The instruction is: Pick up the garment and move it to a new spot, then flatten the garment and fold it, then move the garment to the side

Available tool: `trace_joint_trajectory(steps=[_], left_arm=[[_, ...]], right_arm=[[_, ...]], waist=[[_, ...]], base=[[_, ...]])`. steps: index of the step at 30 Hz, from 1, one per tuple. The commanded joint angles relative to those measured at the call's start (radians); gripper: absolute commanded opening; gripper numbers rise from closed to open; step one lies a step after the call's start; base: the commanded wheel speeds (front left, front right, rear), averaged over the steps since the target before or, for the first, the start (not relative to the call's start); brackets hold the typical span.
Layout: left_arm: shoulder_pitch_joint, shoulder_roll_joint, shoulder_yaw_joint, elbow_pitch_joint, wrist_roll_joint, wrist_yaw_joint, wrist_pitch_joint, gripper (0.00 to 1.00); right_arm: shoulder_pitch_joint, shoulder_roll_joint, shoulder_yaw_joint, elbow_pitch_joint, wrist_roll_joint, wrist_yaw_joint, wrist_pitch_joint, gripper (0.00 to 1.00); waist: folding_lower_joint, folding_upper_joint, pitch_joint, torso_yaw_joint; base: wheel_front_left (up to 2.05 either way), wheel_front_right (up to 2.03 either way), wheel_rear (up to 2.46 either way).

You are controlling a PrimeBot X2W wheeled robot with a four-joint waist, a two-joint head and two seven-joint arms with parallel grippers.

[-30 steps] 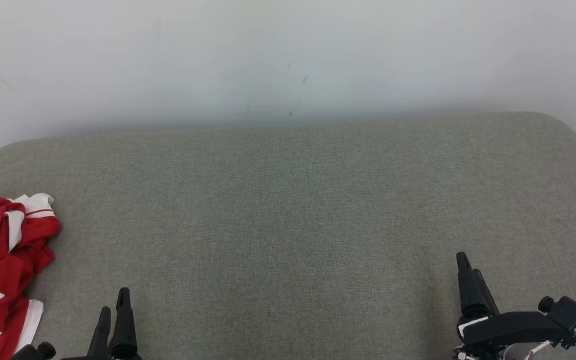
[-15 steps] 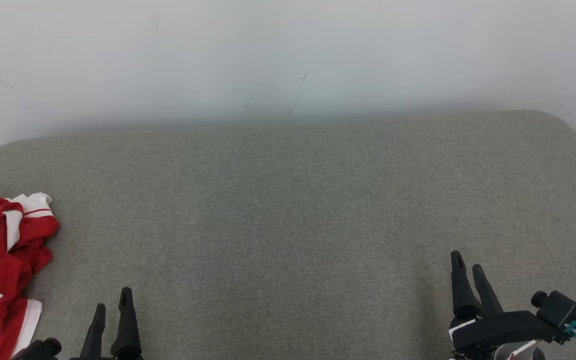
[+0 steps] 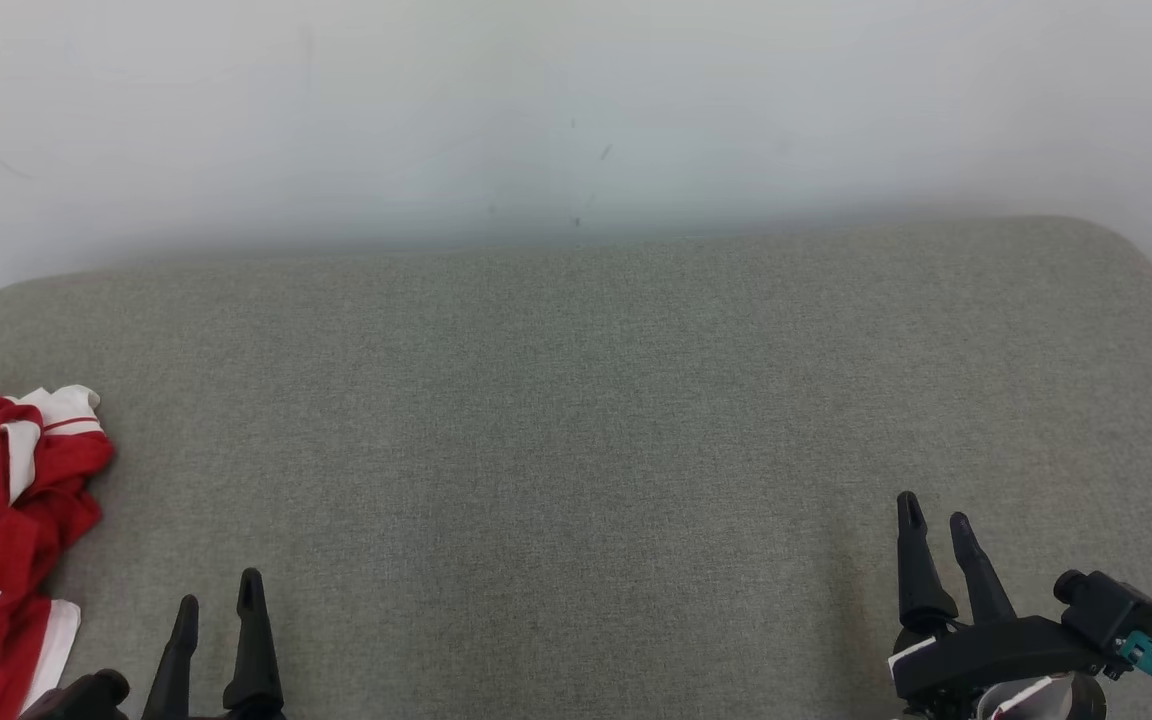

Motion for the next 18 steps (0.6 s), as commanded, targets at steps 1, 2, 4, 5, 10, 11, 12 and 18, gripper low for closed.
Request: trace_joint_trajectory(steps=[1, 2, 4, 5, 10, 11, 12, 18], left_arm=[[0.009, 0.004, 0.005, -0.012, 0.039, -0.003, -0.014, 1.0], [0.01, 0.004, 0.005, -0.012, 0.049, -0.003, -0.017, 1.0], [0.011, 0.004, 0.003, -0.012, 0.079, -0.003, -0.025, 1.0], [0.011, 0.004, 0.003, -0.012, 0.079, -0.003, -0.025, 1.0], [0.017, 0.004, 0.0, -0.015, 0.131, -0.003, -0.038, 1.0], [0.019, 0.004, 0.0, -0.016, 0.142, -0.003, -0.038, 1.0], [0.02, 0.004, -0.001, -0.016, 0.152, -0.003, -0.041, 1.0], [0.023, 0.004, 0.002, -0.01, 0.217, -0.003, -0.055, 1.0]], right_arm=[[-0.022, 0.002, 0.0, -0.007, -0.037, 0.006, -0.012, 1.0], [-0.022, 0.002, 0.0, -0.006, -0.047, 0.006, -0.015, 1.0], [-0.02, 0.002, 0.001, -0.007, -0.078, 0.006, -0.022, 1.0], [-0.02, 0.002, 0.001, -0.007, -0.078, 0.006, -0.022, 1.0], [-0.018, 0.003, 0.001, 0.0, -0.133, 0.006, -0.036, 1.0], [-0.018, 0.003, 0.002, 0.001, -0.145, 0.006, -0.038, 1.0], [-0.018, 0.002, 0.003, 0.001, -0.158, 0.006, -0.039, 1.0], [-0.014, 0.001, 0.005, 0.01, -0.234, 0.007, -0.054, 1.0]], waist=[[0.0, 0.0, 0.001, -0.001], [0.0, 0.0, 0.001, -0.002], [0.0, 0.0, 0.001, -0.003], [0.0, 0.0, 0.001, -0.003], [0.0, 0.0, 0.002, -0.003], [0.0, 0.0, 0.002, -0.003], [0.0, 0.0, 0.002, -0.003], [0.0, 0.0, 0.001, -0.005]], base=[[0.0, 0.0, 0.0], [0.0, 0.0, 0.0], [0.0, 0.0, 0.0], [0.0, 0.0, 0.0], [0.0, 0.0, 0.0], [0.0, 0.0, 0.0], [0.0, 0.0, 0.0], [0.0, 0.0, 0.0]])
